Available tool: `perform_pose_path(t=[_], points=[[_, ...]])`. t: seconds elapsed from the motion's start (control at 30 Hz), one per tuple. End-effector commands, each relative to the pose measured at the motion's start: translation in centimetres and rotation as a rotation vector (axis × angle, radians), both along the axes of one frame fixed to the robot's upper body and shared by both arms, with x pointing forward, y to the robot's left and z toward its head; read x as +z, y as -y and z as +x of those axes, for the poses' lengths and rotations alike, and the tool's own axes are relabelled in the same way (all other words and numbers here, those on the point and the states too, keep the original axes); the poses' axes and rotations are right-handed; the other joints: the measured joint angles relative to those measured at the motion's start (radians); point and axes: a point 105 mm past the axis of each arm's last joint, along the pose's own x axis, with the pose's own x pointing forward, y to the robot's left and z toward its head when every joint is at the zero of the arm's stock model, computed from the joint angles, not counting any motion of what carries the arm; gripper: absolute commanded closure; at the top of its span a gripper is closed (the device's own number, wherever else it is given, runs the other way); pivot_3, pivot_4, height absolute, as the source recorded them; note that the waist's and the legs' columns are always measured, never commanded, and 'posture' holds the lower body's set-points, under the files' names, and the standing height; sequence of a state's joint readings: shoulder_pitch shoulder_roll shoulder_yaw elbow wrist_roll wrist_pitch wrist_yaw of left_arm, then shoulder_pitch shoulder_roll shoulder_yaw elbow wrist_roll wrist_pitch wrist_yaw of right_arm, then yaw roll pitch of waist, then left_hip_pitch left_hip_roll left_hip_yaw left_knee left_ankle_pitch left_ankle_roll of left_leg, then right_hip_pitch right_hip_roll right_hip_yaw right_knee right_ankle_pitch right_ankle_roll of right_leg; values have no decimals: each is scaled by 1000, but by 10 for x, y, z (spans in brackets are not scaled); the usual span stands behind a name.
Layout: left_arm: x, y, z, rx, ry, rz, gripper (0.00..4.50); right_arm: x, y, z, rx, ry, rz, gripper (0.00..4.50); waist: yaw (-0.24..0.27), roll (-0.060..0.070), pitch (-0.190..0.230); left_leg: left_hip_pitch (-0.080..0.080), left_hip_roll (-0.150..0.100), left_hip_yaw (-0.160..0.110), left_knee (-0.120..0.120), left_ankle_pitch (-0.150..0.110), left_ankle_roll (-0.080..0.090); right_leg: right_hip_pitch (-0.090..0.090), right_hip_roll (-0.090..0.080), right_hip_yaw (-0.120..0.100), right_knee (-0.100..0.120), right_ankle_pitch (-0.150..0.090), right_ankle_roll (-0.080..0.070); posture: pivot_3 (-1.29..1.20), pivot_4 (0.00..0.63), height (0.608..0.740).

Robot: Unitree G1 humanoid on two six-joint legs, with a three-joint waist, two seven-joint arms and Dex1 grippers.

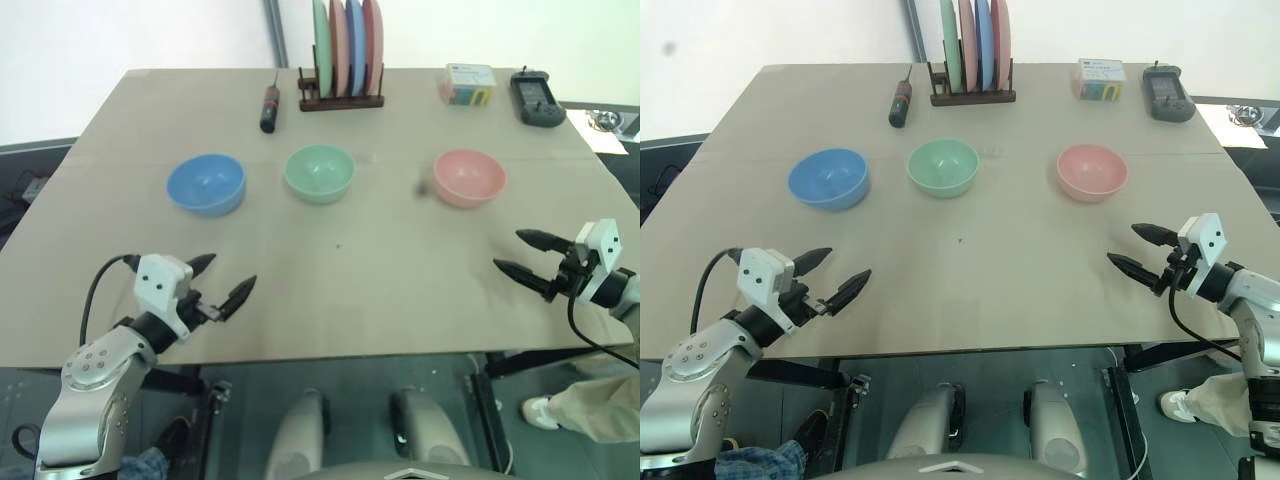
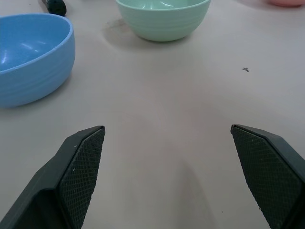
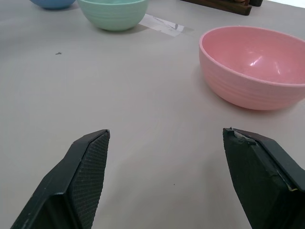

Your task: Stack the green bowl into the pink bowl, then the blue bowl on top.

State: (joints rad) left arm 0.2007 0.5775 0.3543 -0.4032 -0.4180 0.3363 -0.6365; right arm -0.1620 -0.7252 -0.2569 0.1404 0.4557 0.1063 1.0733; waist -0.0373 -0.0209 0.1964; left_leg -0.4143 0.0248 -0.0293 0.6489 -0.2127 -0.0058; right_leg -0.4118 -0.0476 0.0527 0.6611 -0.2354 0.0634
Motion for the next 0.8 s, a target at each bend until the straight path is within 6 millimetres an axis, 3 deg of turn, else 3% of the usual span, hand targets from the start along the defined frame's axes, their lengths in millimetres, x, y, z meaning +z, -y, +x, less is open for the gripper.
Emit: perform_pose_path(t=[0.03, 0.8], points=[[16, 5, -2, -30, 63, 7, 0, 13, 4, -2, -11, 49, -14, 544, 0, 0, 0, 0, 0, 0, 0, 0, 0, 0, 0, 0, 0, 0, 0, 0, 150, 740], [18, 6, -1, -48, 57, -14, 0, 10, 5, -6, -32, 44, -28, 544, 0, 0, 0, 0, 0, 0, 0, 0, 0, 0, 0, 0, 0, 0, 0, 0, 150, 740]])
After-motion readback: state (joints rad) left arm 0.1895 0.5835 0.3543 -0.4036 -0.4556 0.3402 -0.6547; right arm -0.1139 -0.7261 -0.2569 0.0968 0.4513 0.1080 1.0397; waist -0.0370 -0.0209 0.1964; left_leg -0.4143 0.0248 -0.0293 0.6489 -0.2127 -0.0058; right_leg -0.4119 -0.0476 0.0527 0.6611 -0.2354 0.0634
